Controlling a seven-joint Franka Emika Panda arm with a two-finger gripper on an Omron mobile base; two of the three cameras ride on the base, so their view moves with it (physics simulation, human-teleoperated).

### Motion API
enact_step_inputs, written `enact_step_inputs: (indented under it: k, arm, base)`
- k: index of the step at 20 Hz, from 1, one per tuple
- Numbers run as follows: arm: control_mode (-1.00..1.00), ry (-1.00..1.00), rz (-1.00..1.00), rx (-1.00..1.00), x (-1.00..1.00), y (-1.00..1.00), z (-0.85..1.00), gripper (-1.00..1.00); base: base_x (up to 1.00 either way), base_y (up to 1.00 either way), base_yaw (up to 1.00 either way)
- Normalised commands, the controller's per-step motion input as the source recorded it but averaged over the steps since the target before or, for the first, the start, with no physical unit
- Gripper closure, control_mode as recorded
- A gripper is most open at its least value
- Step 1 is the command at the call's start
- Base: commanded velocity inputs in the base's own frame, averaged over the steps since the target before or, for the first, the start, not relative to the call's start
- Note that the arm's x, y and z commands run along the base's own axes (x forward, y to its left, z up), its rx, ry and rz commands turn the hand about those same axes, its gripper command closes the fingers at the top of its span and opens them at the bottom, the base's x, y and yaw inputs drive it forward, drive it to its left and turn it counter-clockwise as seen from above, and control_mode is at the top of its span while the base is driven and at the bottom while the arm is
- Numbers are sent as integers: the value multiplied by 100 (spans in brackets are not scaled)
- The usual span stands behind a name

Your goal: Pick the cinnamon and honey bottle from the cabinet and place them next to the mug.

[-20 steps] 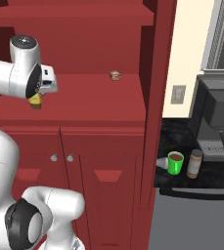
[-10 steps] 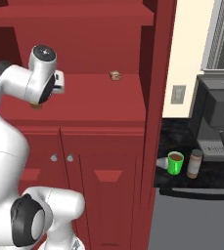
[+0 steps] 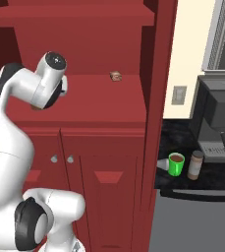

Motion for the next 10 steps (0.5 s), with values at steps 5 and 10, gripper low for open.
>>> enact_step_inputs:
  k: [5, 10]
  arm:
    - [-100, -12, 7, 0, 1, 23, -15, -100]
    - [-100, -10, 2, 0, 9, 18, -7, -100]
  base:
    - [0, 0, 0]
    - [0, 0, 0]
